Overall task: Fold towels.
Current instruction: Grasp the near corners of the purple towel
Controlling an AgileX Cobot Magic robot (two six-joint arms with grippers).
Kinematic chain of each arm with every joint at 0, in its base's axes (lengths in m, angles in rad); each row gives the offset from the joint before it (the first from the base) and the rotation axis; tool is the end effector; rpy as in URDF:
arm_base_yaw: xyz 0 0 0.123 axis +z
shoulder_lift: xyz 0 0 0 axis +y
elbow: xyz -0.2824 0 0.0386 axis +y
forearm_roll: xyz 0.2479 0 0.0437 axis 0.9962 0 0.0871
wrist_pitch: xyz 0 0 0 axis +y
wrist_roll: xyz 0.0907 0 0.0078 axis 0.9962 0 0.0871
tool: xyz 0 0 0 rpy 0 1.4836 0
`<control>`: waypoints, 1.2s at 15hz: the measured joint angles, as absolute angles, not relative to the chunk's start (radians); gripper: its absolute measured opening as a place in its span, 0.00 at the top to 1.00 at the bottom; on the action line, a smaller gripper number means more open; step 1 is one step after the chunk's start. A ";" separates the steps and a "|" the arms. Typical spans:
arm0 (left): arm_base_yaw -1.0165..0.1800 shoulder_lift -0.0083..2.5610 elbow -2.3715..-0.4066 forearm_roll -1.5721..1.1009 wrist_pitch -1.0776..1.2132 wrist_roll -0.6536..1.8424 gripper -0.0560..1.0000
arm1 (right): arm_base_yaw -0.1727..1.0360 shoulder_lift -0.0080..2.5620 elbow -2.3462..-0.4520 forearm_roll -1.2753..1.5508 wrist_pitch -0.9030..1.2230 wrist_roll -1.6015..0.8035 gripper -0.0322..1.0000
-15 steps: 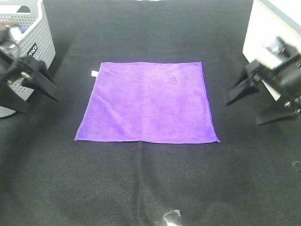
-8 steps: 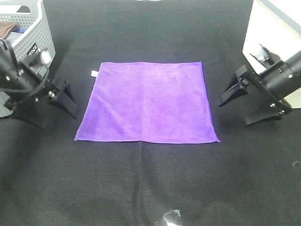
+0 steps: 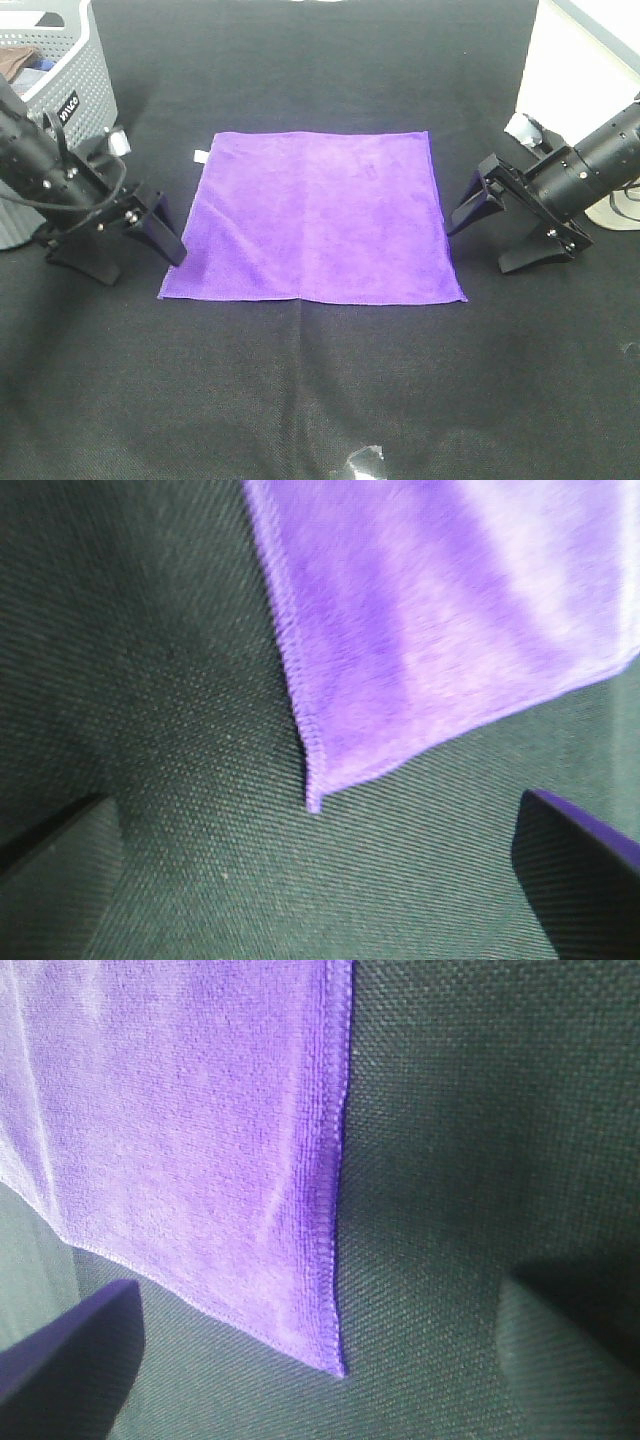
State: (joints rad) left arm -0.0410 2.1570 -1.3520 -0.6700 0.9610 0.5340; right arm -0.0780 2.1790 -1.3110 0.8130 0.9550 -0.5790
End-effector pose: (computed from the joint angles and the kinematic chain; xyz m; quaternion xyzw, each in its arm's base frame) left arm 0.3902 -0.0624 0.1102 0.0732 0.9618 -0.2636 0.0138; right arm 0.3909 0.0236 0.0985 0.0194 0.9498 0.3111 0.0261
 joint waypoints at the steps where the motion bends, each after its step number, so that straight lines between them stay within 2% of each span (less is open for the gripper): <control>1: -0.042 2.166 -1.353 -0.671 0.961 0.534 0.01 | -0.078 2.181 -1.314 0.812 0.955 -0.579 0.07; 9: -0.074 2.180 -1.370 -0.668 0.956 0.534 0.01 | -0.067 2.203 -1.325 0.808 0.960 -0.539 0.08; 12: -0.155 2.222 -1.437 -0.674 0.959 0.510 0.01 | 0.042 2.231 -1.339 0.817 0.947 -0.533 0.09; 15: -0.201 2.250 -1.481 -0.703 0.960 0.506 0.01 | 0.108 2.237 -1.354 0.821 0.926 -0.529 0.15; 18: -0.264 2.284 -1.532 -0.731 0.959 0.488 0.02 | 0.141 2.252 -1.381 0.817 0.916 -0.519 0.29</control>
